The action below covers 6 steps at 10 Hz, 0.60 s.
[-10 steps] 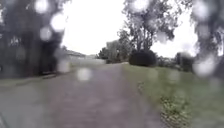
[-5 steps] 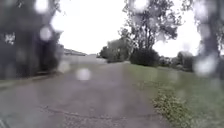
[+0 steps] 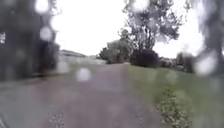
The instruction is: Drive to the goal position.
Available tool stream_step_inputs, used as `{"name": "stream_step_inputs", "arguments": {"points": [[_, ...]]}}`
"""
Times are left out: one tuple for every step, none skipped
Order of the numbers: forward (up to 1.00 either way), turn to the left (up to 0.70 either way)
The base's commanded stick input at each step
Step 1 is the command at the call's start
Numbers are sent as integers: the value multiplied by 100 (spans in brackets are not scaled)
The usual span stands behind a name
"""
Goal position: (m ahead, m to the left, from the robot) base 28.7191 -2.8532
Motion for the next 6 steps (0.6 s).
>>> {"name": "stream_step_inputs", "arguments": {"points": [[100,0],[100,0],[100,0],[100,0],[100,0],[100,0]]}}
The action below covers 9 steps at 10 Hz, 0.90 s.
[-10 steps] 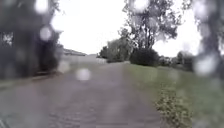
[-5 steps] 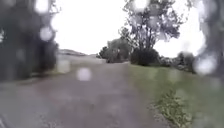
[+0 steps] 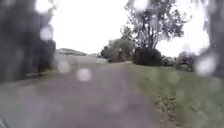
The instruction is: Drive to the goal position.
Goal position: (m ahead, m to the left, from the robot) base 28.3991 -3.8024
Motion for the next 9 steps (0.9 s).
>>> {"name": "stream_step_inputs", "arguments": {"points": [[100,0],[100,0],[100,0],[100,0],[100,0],[100,0],[100,0],[100,0],[100,0]]}}
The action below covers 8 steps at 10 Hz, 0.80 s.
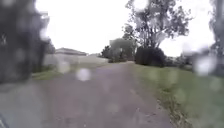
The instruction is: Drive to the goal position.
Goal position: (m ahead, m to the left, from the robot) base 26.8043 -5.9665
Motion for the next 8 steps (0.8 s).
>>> {"name": "stream_step_inputs", "arguments": {"points": [[100,0],[100,0],[100,0],[100,0],[100,0],[100,0],[100,-1],[100,-15]]}}
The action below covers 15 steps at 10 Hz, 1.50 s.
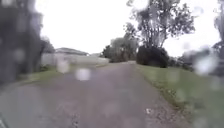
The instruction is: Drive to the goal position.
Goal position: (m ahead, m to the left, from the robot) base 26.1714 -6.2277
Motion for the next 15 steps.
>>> {"name": "stream_step_inputs", "arguments": {"points": [[100,-29],[100,-39],[100,-30],[100,-22],[100,0],[100,0],[100,0],[100,0],[100,0],[100,0],[100,0],[100,0],[100,0],[100,0],[100,0]]}}
